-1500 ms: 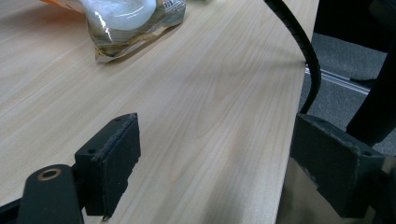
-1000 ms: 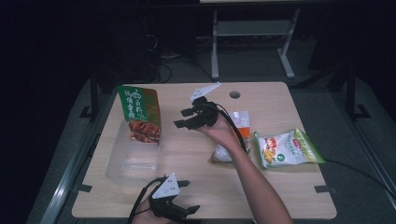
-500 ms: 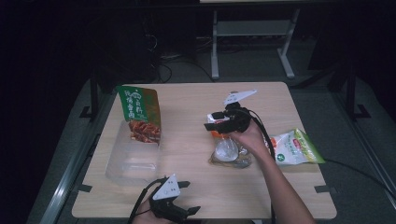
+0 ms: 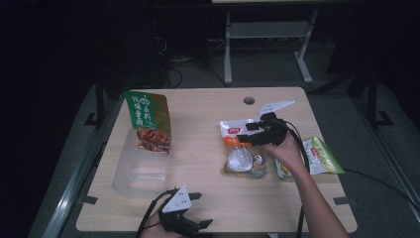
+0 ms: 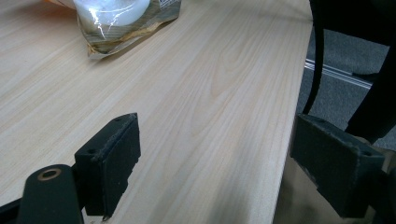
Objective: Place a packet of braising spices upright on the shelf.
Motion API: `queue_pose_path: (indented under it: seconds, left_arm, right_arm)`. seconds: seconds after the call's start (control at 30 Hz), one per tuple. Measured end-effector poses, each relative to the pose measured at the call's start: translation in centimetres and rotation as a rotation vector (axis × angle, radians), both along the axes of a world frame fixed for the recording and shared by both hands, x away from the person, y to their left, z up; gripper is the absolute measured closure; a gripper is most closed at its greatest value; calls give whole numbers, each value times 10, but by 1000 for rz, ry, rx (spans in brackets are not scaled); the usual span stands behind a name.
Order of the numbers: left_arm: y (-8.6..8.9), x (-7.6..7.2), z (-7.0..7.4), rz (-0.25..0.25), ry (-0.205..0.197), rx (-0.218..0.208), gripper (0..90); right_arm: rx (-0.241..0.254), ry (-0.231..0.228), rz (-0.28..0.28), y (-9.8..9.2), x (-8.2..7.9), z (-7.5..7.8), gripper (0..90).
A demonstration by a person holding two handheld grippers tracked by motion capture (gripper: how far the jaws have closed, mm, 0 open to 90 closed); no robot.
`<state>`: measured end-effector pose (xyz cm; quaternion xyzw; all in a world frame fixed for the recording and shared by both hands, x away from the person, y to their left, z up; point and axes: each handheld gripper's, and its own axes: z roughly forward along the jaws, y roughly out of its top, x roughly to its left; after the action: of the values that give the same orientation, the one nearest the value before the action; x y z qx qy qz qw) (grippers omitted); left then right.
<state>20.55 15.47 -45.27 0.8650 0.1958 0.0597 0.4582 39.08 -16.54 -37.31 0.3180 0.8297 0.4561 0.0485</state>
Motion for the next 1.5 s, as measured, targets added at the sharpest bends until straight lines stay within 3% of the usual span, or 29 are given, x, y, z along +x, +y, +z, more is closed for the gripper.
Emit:
queue_pose_path:
  seconds: [0.07, 0.13, 0.4, 0.67, 0.77, 0.9, 1.27, 1.5]
  left_arm:
    - [0, -1, 0, 2, 7, 3, 159]
    - [-1, -1, 0, 1, 8, 3, 159]
    - [-1, -1, 0, -3, 3, 9, 159]
    - [-2, -1, -1, 0, 7, 3, 159]
    - [-2, 0, -1, -1, 7, 4, 159]
    - [-2, -1, -1, -1, 8, 4, 159]
    - [-1, -1, 0, -3, 4, 2, 159]
    - [-1, -1, 0, -3, 3, 2, 159]
  right_arm:
    - [-15, 26, -17, -7, 0, -2, 318]
    - [-9, 14, -34, -14, -2, -5, 323]
    - [-39, 59, -108, -39, -3, -16, 300]
    - [-57, 89, -166, -53, 2, -31, 288]
    - [-60, 110, -177, -54, 7, -37, 289]
    - [-51, 175, -203, -52, 18, -46, 290]
    - [-50, 312, -194, -33, 38, -63, 357]
    - [-70, 331, -196, -24, 40, -66, 486]
